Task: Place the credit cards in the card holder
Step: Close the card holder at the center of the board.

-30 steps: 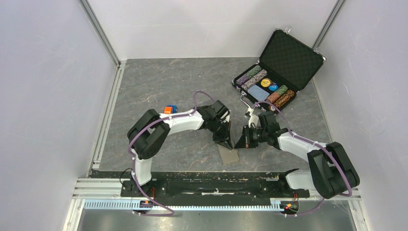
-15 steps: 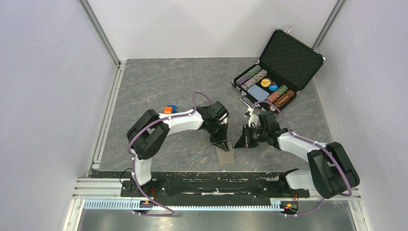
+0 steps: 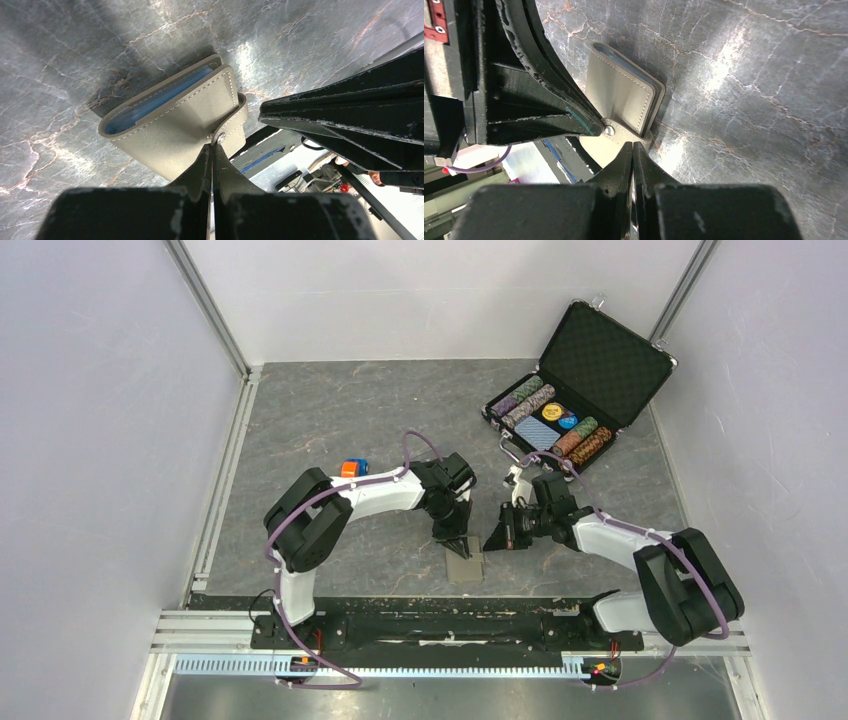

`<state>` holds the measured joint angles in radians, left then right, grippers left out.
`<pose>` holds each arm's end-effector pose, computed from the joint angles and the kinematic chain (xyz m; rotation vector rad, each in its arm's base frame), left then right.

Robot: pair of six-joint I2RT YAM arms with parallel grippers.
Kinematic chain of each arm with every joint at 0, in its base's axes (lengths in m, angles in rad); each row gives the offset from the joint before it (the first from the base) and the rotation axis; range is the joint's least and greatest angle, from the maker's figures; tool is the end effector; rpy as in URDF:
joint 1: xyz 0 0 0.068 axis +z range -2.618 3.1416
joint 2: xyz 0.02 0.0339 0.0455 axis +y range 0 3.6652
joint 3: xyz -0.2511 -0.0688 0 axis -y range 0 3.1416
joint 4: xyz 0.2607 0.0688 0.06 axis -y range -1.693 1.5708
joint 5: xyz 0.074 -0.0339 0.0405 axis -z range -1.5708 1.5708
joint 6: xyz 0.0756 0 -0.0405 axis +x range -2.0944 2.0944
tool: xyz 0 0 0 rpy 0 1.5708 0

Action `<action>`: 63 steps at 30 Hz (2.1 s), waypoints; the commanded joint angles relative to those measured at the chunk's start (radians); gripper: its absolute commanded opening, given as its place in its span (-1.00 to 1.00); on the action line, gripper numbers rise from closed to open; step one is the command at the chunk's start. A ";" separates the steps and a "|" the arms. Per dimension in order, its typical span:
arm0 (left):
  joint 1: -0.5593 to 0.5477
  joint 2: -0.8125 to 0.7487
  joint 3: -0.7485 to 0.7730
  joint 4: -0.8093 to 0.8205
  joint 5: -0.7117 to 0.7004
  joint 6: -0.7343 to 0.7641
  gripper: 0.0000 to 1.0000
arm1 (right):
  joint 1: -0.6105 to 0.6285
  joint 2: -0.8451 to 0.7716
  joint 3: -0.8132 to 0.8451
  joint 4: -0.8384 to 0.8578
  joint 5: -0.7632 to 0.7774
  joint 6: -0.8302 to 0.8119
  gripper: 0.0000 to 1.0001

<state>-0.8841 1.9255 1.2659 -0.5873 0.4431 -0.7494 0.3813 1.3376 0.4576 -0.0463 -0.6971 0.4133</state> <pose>0.2255 -0.3262 0.1017 -0.3049 -2.9174 0.8011 0.2173 0.1394 0.0896 -0.2699 2.5671 1.1897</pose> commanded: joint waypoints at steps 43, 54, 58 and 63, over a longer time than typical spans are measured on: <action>-0.013 -0.017 0.066 -0.105 -0.135 0.111 -0.95 | 0.087 0.091 0.079 0.088 0.006 0.037 -0.86; -0.026 -0.004 0.056 -0.109 -0.122 0.116 -0.96 | 0.107 0.119 0.082 0.110 -0.001 0.047 -0.84; -0.030 -0.010 0.042 -0.109 -0.125 0.112 -0.96 | 0.117 0.128 0.088 0.121 -0.001 0.056 -0.83; -0.037 -0.008 0.013 -0.109 -0.132 0.106 -0.96 | 0.128 0.141 0.092 0.126 -0.001 0.056 -0.81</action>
<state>-0.9104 1.9202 1.3033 -0.6827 0.3225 -0.6758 0.4980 1.4643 0.5125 0.0422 -0.6998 0.4641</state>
